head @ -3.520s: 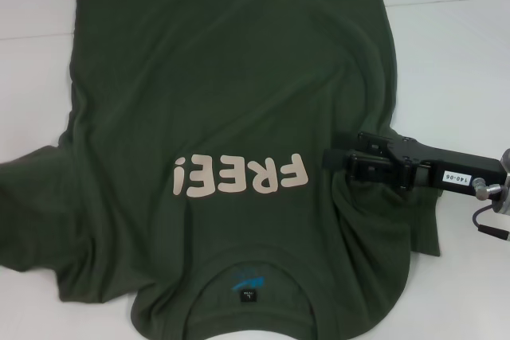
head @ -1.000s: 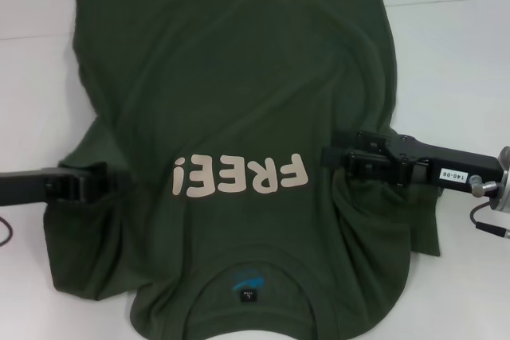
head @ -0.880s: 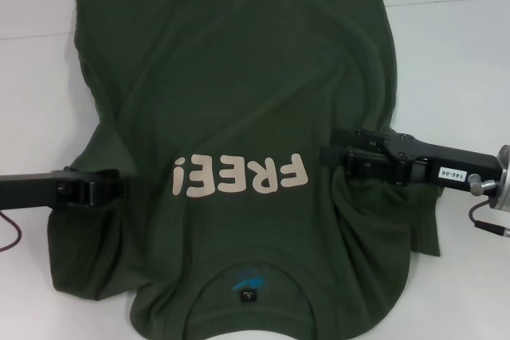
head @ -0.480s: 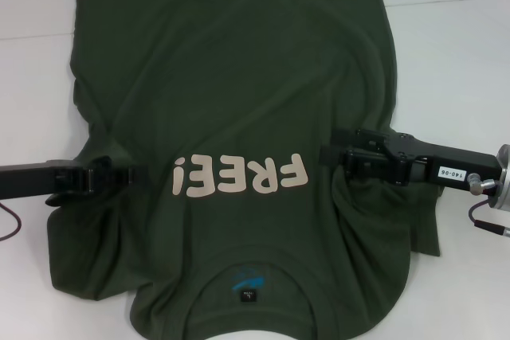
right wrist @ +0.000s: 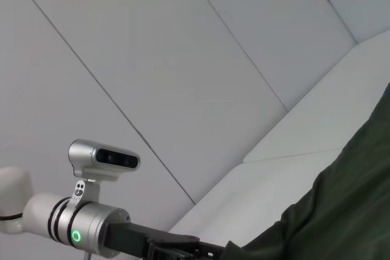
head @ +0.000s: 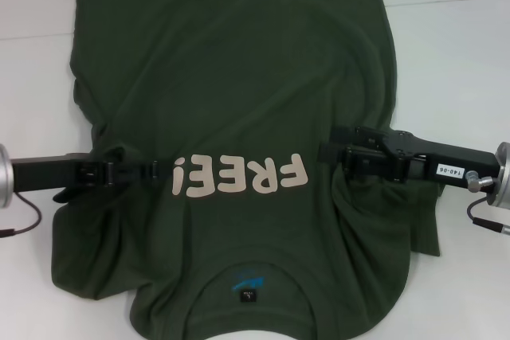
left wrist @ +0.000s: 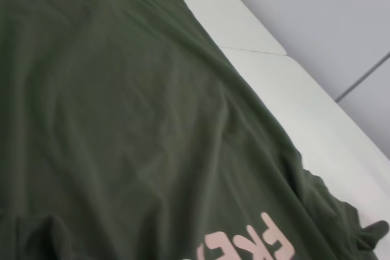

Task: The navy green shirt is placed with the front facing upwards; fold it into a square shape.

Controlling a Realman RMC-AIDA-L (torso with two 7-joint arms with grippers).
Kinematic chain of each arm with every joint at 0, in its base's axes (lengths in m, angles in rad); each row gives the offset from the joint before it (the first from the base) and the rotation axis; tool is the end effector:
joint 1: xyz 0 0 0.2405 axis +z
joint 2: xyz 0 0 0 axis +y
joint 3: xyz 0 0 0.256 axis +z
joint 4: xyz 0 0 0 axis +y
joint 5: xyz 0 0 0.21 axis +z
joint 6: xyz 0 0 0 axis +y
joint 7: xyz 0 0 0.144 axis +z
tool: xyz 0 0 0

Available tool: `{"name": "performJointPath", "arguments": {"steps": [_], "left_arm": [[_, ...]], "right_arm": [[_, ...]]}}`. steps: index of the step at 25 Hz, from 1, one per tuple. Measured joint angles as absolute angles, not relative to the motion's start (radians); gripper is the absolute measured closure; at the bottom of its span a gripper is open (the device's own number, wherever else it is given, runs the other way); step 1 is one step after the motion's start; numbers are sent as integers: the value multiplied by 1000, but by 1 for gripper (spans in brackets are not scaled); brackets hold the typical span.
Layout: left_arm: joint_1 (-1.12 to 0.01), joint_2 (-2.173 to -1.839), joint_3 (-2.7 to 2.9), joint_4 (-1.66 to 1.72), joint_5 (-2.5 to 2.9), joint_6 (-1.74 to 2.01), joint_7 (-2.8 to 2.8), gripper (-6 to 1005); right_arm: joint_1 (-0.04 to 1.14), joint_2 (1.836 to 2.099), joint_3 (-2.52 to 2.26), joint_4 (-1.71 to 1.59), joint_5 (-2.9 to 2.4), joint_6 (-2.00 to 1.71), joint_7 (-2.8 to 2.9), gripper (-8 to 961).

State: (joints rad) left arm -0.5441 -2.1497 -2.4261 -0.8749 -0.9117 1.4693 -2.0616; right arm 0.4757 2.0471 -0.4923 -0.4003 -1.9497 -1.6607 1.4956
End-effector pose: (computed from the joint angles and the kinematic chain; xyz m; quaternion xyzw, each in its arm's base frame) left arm -0.2573 0.3446 -0.0040 -0.8649 -0.4608 -0.1613 0.1164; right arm 0.2865 0.2945 -0.0037 -0.8434 0.3788 0.3704 0.0894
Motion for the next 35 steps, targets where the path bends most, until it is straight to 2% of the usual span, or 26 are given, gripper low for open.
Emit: {"name": "performJointPath", "arguments": {"steps": [3, 35], "left_arm": [[-556, -2150, -2426, -850, -911, 1472, -2058, 106], [-513, -2160, -2423, -870, -1006, 1404, -1881, 145]], "right_arm": [[477, 2047, -492, -400, -1949, -1659, 1496, 42], [480, 2054, -476, -400, -1948, -1655, 1496, 41]]}}
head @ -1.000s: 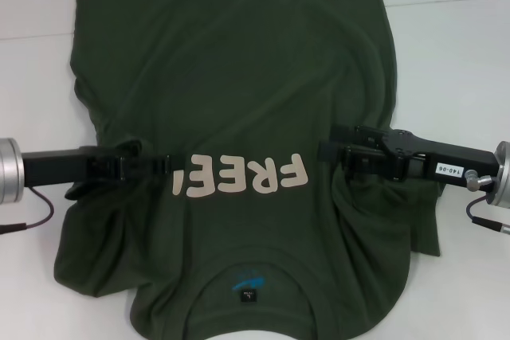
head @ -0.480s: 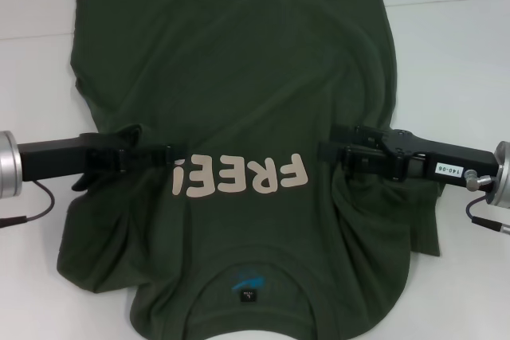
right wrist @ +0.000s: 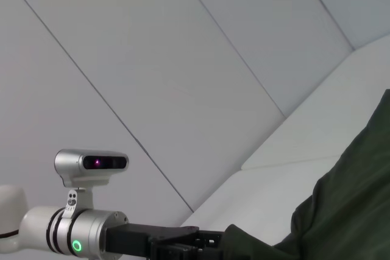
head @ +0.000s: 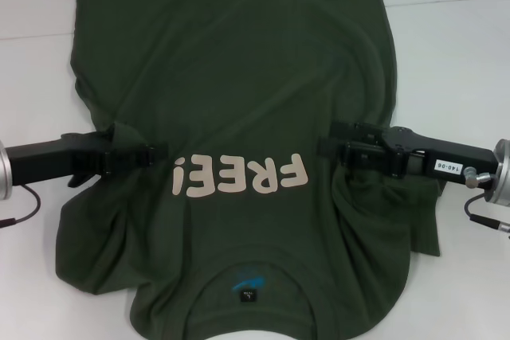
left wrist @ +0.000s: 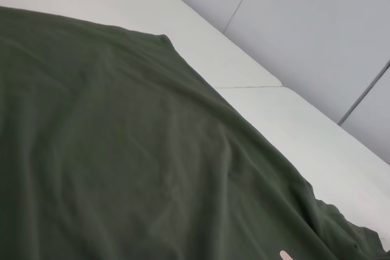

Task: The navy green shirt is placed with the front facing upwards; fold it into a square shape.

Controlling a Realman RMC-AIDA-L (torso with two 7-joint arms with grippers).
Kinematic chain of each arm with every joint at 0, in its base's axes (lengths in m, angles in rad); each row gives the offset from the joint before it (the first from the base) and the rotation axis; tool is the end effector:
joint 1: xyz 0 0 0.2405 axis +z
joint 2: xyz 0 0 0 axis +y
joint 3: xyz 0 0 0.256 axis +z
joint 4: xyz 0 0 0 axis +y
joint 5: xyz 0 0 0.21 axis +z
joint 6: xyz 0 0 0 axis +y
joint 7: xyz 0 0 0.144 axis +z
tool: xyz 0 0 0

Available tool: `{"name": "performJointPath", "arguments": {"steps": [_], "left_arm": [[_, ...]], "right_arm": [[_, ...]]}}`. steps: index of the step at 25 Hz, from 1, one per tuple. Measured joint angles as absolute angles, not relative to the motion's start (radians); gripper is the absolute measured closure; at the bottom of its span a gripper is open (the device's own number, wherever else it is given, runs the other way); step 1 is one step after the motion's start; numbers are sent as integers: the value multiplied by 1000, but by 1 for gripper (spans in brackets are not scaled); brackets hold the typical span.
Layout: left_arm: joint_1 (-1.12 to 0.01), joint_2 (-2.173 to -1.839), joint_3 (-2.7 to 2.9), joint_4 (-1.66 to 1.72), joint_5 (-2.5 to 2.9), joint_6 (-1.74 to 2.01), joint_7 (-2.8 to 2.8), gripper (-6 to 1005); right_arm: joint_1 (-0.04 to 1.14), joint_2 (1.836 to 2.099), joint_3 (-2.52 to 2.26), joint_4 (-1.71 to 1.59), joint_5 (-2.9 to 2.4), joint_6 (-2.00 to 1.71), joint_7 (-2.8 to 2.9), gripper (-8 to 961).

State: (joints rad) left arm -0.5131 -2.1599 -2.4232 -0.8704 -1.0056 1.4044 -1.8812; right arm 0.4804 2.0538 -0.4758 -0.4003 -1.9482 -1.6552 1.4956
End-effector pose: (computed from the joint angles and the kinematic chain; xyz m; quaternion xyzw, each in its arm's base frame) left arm -0.2596 0.3479 -0.0022 -0.8824 -0.3974 -0.1930 0.1616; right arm 0.2848 0.2968 -0.0043 -0.8396 0.3797 0.3768 0.0943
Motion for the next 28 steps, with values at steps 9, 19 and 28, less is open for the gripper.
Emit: {"name": "performJointPath", "arguments": {"steps": [9, 19, 28], "left_arm": [[-495, -2161, -2424, -872, -1008, 1314, -1860, 166], [-480, -2159, -2422, -873, -997, 1220, -1854, 189], [-456, -2153, -2431, -875, -998, 1201, -1852, 210]], "right_arm": [[487, 2057, -470, -400, -1948, -1655, 1496, 41], [488, 2059, -468, -400, -1948, -1655, 1502, 42], [490, 2058, -468, -400, -1948, -1654, 1503, 42]]}}
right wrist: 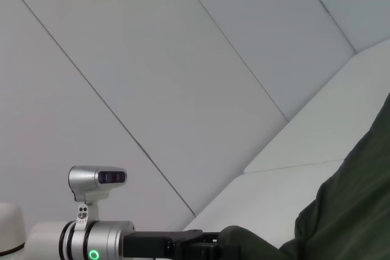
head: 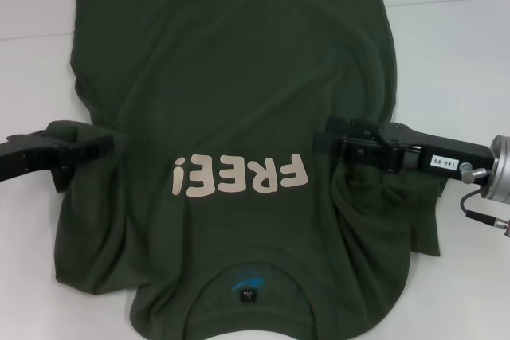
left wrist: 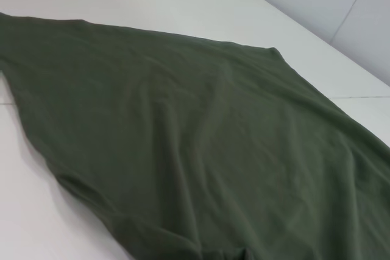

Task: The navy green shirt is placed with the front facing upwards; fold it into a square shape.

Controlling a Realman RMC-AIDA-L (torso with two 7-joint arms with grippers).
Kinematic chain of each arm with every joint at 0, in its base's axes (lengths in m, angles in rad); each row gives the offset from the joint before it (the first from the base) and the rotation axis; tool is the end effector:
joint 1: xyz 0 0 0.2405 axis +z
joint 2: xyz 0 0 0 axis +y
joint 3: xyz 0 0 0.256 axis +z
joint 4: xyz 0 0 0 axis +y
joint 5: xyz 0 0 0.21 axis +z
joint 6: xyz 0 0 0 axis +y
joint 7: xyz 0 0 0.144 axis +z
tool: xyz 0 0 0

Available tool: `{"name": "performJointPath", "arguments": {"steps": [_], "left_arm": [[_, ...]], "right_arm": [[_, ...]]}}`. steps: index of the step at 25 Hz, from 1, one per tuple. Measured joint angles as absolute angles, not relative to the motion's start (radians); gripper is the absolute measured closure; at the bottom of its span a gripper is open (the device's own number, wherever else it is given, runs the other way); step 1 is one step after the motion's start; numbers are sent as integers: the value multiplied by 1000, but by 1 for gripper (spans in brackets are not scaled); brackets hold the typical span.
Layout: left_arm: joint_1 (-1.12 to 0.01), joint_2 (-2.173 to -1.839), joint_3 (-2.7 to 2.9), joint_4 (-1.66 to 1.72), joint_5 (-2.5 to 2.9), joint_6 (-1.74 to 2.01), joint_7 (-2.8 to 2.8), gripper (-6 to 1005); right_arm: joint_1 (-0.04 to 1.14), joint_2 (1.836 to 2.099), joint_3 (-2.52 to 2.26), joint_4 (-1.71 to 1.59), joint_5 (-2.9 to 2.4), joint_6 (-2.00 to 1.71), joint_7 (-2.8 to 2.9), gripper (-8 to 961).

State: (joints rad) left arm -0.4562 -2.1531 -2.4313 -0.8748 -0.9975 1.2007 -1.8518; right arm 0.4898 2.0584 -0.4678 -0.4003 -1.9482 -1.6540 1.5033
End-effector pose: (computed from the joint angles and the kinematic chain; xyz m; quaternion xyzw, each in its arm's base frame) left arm -0.2993 0.3543 0.0129 -0.8499 -0.4198 -0.1656 0.2721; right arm 0.2814 0.2995 -0.0052 -0.8376 0.3804 0.3811 0.0925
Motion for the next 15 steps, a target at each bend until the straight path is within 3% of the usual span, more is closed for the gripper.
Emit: {"name": "performJointPath", "arguments": {"steps": [15], "left_arm": [[-433, -2153, -2439, -937, -1006, 1234, -1859, 249]], "right_arm": [[493, 2059, -468, -400, -1948, -1651, 1509, 42]]}}
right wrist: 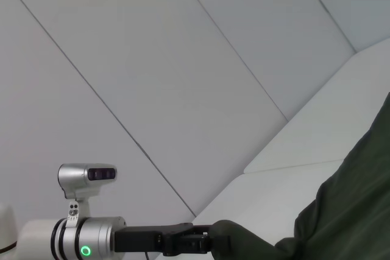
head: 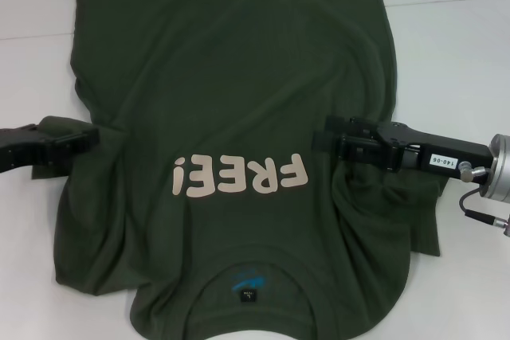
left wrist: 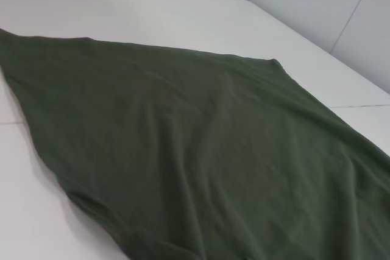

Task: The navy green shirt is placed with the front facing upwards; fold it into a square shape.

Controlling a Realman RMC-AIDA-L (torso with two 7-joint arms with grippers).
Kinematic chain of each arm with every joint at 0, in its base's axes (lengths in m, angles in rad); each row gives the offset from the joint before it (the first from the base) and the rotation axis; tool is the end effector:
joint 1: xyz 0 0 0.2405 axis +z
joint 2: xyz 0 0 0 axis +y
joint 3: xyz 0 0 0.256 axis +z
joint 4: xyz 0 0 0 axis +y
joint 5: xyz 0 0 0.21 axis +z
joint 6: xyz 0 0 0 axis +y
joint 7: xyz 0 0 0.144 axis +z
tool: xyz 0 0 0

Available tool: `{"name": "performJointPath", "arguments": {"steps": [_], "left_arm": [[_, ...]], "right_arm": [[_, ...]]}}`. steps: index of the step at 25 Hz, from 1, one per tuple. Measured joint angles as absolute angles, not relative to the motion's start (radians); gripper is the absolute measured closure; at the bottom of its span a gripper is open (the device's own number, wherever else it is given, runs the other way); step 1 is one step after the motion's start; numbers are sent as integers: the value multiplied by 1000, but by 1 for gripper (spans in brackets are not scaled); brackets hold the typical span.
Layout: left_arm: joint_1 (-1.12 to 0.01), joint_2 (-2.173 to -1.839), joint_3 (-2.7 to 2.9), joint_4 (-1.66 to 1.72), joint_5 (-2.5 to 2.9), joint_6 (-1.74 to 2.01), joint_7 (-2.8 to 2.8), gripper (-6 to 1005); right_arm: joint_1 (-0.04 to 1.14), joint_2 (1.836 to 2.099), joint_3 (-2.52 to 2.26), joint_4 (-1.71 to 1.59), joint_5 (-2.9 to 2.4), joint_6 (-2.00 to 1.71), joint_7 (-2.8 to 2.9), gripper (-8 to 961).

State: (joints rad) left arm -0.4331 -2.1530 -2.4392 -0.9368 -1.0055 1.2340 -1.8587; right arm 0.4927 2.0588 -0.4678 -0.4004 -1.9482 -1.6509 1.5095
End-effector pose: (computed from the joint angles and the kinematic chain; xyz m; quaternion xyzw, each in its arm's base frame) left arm -0.2985 0.3516 0.0265 -0.8502 -0.4107 -0.1707 0.2818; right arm 0.2808 0.3006 -0.0055 -0.8368 0.3824 0.3809 0.0919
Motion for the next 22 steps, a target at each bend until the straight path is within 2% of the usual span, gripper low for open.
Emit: {"name": "performJointPath", "arguments": {"steps": [15, 20, 22], "left_arm": [[-419, -2147, -2502, -964, -1005, 1236, -1872, 360], [-417, -2130, -2530, -956, -1005, 1242, -1891, 562], [-417, -2127, -2530, -951, -1005, 1243, -1896, 604]], "right_arm": [[490, 2065, -468, -400, -1948, -1649, 1509, 42], [490, 2066, -468, -400, -1948, -1649, 1509, 42], [490, 2066, -468, -400, -1948, -1649, 1509, 41]]}}
